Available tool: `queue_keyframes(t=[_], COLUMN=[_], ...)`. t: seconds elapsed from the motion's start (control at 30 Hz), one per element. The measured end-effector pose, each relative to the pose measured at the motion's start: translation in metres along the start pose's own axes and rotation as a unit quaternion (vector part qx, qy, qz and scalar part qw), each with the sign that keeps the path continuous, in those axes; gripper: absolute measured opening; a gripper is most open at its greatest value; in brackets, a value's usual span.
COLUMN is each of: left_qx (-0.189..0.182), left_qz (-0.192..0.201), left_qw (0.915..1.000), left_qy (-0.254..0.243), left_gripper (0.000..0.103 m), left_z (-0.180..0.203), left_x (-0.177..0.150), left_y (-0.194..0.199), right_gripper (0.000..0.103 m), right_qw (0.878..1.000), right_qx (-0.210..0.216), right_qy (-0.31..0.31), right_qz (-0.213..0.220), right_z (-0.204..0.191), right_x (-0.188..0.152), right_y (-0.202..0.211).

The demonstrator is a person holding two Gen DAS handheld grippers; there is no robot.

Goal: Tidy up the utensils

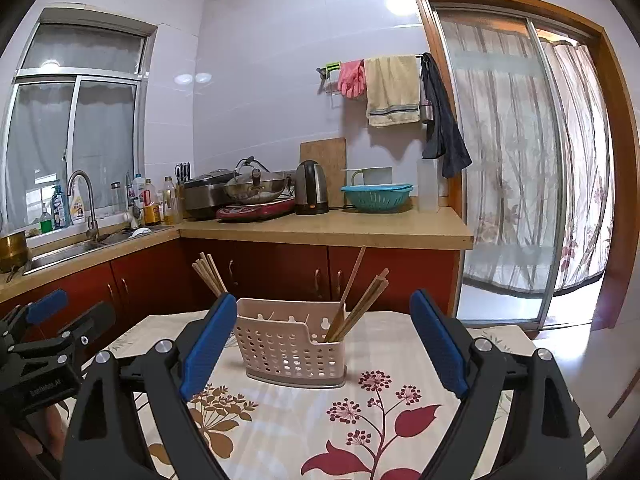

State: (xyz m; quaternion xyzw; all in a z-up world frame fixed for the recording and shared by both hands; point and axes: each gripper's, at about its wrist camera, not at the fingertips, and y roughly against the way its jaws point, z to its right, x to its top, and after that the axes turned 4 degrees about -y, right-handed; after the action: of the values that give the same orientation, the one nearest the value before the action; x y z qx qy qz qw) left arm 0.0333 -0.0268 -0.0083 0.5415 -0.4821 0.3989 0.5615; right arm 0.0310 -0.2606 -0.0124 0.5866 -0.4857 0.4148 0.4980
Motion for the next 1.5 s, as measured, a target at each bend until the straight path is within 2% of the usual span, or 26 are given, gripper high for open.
queue_keyframes(t=[0.8,1.2,1.5], left_qx=[0.003,0.004,-0.013], left_qz=[0.011,0.024,0.018], left_qw=[0.9999,0.9994,0.9996], left_qy=[0.007,-0.024,-0.017], left_gripper=[0.099,0.099,0.099], left_z=[-0.005,0.006,0.004], left_x=[-0.002,-0.003,-0.007], left_y=[0.032,0.045,0.046], right_gripper=[0.086,0.086,0.086], right_qw=[1.0,1.0,1.0], right_qx=[-0.004,-0.004,-0.005], right_qy=[0.005,0.006,0.006], right_qz=[0.01,0.012,0.011], right_z=[-0.006,-0.008,-0.008], right_x=[-0.004,-0.003,-0.004], right_y=[0.026,0.031,0.031])
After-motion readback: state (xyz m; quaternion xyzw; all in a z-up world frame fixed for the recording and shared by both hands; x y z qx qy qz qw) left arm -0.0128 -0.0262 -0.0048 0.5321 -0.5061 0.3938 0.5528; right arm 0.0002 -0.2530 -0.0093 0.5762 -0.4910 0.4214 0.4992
